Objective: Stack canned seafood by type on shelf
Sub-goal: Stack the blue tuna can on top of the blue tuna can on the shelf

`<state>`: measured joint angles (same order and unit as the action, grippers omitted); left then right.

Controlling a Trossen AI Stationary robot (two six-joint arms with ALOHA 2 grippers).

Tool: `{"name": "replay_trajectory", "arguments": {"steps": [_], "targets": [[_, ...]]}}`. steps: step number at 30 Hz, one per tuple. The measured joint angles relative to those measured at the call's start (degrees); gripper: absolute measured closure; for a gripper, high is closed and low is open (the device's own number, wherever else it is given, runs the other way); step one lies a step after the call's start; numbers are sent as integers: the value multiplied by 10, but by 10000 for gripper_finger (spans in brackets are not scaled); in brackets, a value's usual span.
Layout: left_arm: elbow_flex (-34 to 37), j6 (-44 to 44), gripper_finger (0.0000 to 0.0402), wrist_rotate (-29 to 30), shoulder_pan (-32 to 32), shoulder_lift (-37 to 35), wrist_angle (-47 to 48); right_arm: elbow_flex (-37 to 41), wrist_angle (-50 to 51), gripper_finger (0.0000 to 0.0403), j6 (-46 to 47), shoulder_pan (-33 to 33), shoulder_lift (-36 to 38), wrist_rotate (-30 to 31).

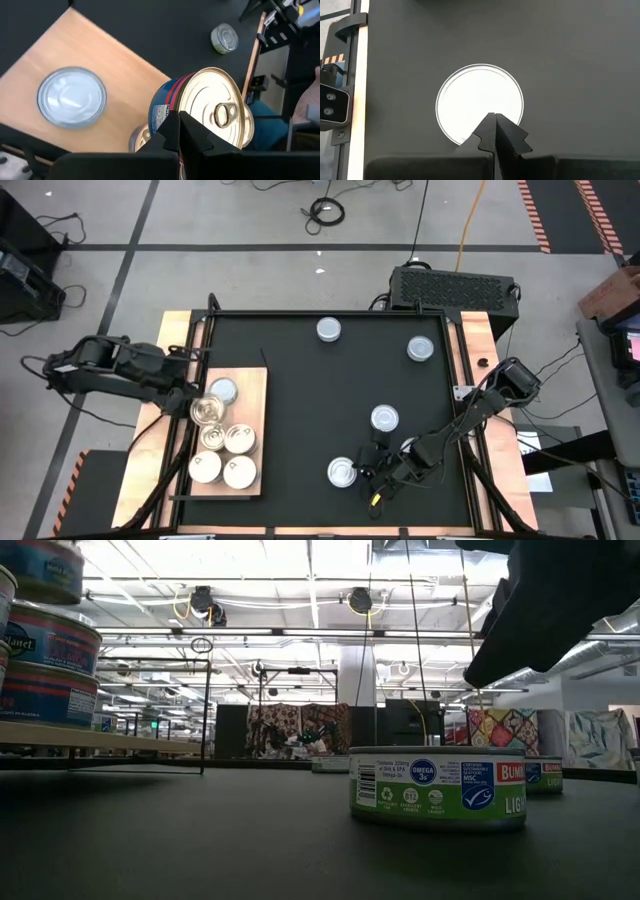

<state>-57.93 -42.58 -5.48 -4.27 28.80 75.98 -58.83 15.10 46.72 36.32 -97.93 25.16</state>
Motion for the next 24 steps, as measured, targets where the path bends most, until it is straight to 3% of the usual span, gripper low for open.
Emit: {"name": "replay_trajectory", "arguments": {"steps": [12,24], "targets": [[121,-35,402,-43,0,-44,19,0,1,403,-29,2,0,0],[135,-24,402,-56,0,-44,25,0,1,403,-29,2,0,0]]}}
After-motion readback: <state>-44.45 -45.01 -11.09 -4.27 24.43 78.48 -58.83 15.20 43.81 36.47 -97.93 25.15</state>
